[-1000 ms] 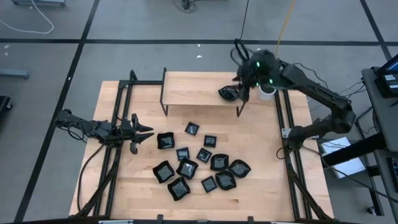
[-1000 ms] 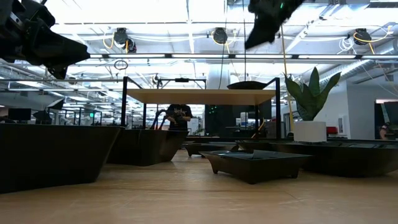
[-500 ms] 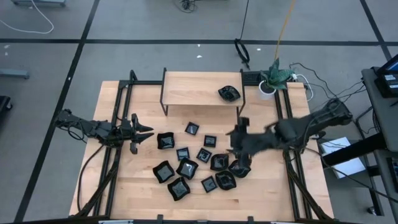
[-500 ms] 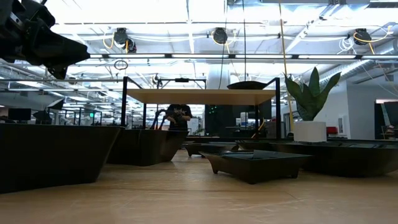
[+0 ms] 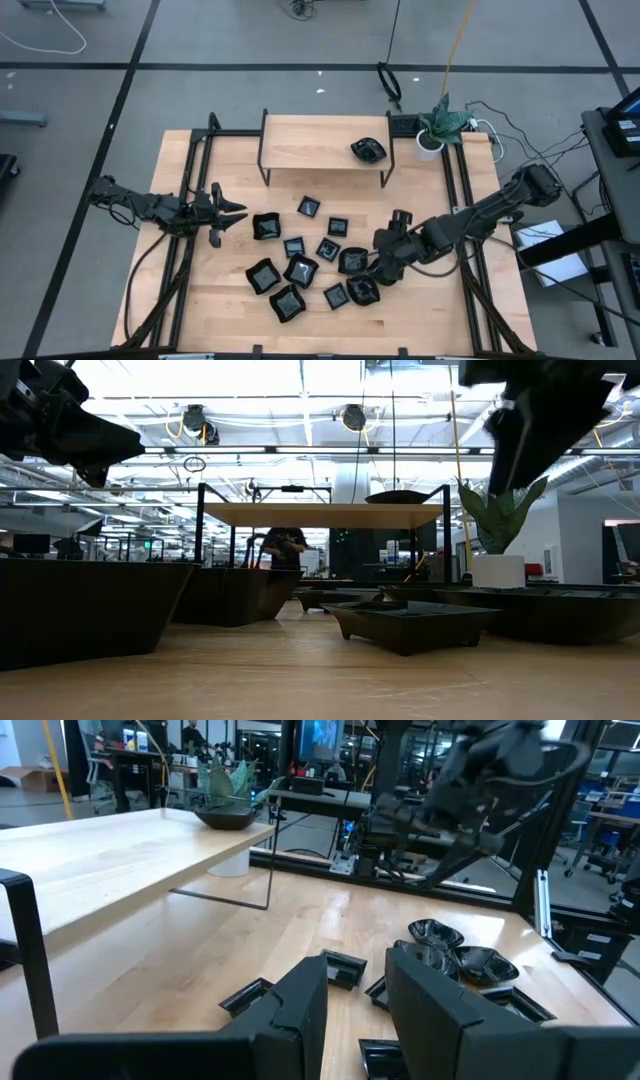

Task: Pick & Place Mini shaped plates
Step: Stack the top right leaf-shaped plate on top of the other leaf-shaped plates on the shelf

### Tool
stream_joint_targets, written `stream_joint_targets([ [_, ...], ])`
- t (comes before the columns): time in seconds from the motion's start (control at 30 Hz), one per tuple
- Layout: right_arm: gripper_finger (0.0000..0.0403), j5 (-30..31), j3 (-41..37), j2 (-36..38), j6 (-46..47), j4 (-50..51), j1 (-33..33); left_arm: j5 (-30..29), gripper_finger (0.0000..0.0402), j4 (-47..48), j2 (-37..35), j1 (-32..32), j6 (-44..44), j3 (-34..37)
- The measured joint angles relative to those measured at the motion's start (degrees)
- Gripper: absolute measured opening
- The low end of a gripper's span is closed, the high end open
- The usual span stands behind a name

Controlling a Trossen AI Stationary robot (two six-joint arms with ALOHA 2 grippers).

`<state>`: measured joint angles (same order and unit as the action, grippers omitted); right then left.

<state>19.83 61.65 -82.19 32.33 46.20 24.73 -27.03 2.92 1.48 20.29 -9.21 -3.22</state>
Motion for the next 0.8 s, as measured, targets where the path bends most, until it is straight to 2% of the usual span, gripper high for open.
stream_joint_targets([
  [0.13, 0.0247, -2.2, -8.2, 0.8, -5.1, -11.4, -1.3, 0.0, 0.0106, 0.0, 0.0, 0.0, 0.0, 0.0],
  [0.27, 0.0246, -4.4, -13.8, 0.8, -6.9, -17.0, -1.7, 0.0, 0.0106, 0.0, 0.0, 0.0, 0.0, 0.0],
  [0.5, 0.024, -9.2, -16.2, 0.6, -2.3, -20.1, -1.8, 0.0, 0.0106, 0.0, 0.0, 0.0, 0.0, 0.0],
  [0.8, 0.0204, -12.5, -20.4, 0.5, -0.5, -28.3, -1.8, 0.0, 0.0106, 0.0, 0.0, 0.0, 0.0, 0.0],
])
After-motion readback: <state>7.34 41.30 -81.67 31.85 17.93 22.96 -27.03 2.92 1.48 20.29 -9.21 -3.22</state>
